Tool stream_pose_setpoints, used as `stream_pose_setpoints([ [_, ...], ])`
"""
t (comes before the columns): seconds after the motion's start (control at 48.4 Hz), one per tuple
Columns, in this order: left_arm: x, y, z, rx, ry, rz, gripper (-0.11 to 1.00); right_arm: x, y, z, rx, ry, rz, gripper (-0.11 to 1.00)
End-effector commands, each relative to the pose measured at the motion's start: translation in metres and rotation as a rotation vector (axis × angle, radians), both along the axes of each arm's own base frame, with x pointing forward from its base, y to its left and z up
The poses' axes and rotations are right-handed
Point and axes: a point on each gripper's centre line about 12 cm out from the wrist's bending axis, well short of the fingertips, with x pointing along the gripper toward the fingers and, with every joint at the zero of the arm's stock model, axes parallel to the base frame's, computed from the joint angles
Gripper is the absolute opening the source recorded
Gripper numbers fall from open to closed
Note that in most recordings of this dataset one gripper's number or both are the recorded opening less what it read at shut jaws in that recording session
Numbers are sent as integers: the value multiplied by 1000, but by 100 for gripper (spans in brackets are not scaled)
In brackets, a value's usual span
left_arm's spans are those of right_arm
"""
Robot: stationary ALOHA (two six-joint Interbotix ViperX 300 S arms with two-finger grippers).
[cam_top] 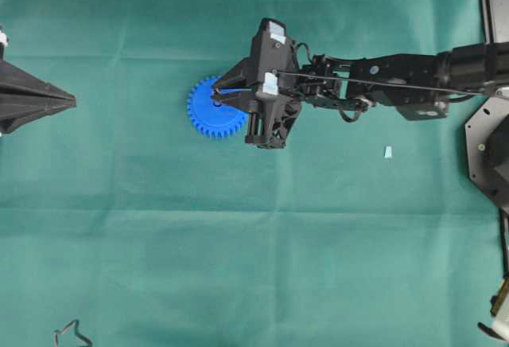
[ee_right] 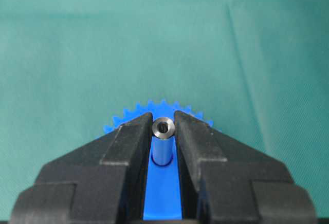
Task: Insert the shaft into the center hole of the gear.
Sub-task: 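Align and lower the held shaft into the gear's center hole, then open the right gripper and withdraw it from the inserted shaft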
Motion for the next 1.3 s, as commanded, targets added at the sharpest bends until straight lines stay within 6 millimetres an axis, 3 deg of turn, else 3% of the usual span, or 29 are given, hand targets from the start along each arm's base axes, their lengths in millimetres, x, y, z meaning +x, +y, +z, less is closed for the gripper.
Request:
stream_pose_setpoints([
  [0.0,2,0,9,1,-23,1,0,4,0,6,-2,-30,-3,17],
  [0.268,2,0,9,3,-23,-1,0,5,-1,1,-6,-36,-8,17],
  [0.682,2,0,9,1,-21,0,0,10,0,-29,8,9,-12,17],
  [1.28,2,0,9,1,-20,0,0,10,0,-28,8,6,-12,18],
])
